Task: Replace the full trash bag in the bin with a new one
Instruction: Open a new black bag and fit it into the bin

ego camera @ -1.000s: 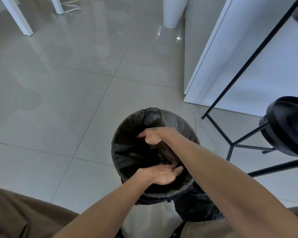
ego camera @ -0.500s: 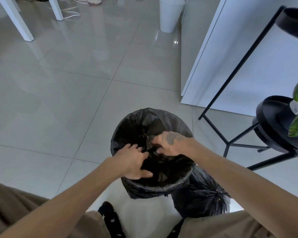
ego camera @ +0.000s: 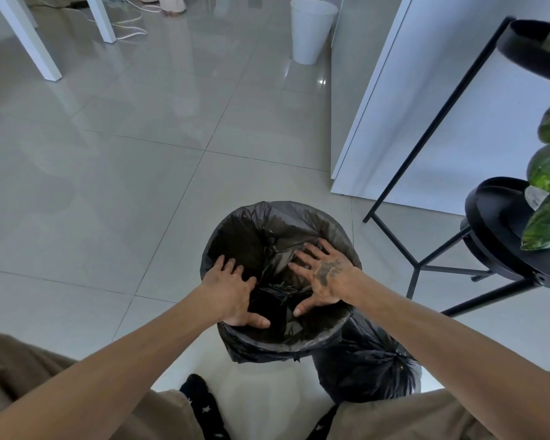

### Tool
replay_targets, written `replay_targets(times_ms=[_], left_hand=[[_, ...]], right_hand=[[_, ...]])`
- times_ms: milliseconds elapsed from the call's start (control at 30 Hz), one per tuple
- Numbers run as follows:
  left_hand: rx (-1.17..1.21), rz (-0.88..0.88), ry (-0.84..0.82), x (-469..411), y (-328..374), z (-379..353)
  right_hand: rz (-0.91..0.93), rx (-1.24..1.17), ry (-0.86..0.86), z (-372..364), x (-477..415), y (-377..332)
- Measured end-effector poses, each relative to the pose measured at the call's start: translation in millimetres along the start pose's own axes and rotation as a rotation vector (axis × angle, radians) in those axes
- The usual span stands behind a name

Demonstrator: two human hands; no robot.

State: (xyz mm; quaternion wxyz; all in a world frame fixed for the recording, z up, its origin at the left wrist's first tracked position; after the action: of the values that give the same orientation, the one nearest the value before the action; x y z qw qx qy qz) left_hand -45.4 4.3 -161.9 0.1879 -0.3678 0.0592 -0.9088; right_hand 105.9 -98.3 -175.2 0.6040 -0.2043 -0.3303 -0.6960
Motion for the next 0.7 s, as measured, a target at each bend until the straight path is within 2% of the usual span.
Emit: replay_targets(times_ms=[233,333,467,533,633,700], left_hand=[[0.008,-0.01,0.022,2.4,0.7,3.4],[0.069,-0.066,0.14,6.4,0.3,12.4],[0.242,-0.168,0.42,24.3,-2.5,39.9],[0.409,-0.147,0.59,39.2,-13.1,55.1],[0.644,0.046,0.773,60.3,-44.8,65.6],[0.733,0.212,0.798,67.7,-65.0,60.1]], right_hand=[[0.005,0.041,0.031,1.3,0.3,0.7],[0.04,0.013,0.088,11.9,4.8,-7.2],[0.145,-0.113,0.331,44.7,28.1,-22.5],[0.144,-0.147,0.504,62.6,48.9,-23.1],[-0.059,-0.272,0.788,76.0,87.8,-7.1],[-0.286,-0.414,0.909,67.2,115.4,8.9]])
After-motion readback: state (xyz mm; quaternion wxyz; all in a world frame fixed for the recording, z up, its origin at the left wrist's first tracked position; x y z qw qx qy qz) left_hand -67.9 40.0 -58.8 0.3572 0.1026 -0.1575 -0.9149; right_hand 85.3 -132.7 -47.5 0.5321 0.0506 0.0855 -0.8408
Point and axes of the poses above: each hand's wrist, its own x-axis away from the middle knuckle, its own z-axis out of the back of the hand, y = z × x, the point moved 7 cm from there along -x, towards the middle knuckle, and after that the axes turned 6 degrees about z, right-handed, at the moved point
